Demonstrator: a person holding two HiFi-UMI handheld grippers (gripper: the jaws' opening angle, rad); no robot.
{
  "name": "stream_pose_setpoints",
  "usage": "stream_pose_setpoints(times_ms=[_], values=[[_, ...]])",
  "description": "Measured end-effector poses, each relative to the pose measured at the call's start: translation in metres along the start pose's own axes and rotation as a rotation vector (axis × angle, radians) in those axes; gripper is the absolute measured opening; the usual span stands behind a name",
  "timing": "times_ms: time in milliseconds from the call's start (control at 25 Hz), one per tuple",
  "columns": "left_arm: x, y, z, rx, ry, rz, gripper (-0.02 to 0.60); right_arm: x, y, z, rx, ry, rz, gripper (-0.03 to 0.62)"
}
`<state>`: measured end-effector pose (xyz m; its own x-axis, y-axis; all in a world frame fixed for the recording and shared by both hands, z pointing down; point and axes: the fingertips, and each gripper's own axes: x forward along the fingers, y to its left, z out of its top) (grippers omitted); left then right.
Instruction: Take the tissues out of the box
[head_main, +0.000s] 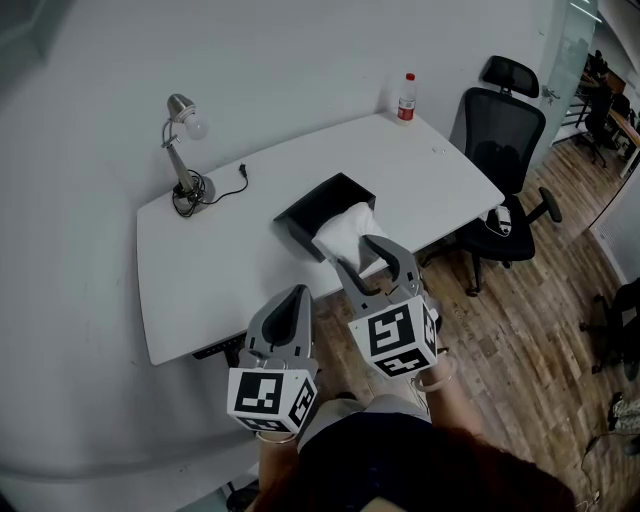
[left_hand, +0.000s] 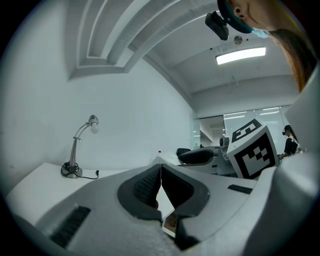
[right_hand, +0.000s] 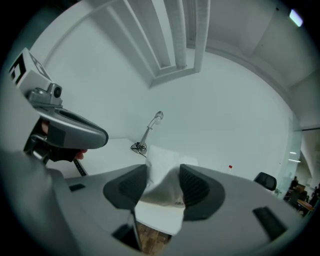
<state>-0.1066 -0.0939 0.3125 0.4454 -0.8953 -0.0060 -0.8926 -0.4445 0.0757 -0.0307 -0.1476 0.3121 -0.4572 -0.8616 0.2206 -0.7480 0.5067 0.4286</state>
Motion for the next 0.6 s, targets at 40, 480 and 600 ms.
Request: stream_pose_setpoints(times_ms=[40,480,600], values=[[0.000,-0.001,0.001,0.000,-0.002,0.004,0.025,-0.002,0.000,0.000,0.000,-0.004,0.002,0.215],[-0.005,-0.034,0.004,0.012,0.002,0.031,0.025,-0.035,-0.007,-0.002,0.000,-0.044,0.039,0.212],[-0.011,-0.044,0.003,0.014,0.003,0.041,0.025,-0.047,-0.006,-0.003,-0.008,-0.057,0.057,0.212]])
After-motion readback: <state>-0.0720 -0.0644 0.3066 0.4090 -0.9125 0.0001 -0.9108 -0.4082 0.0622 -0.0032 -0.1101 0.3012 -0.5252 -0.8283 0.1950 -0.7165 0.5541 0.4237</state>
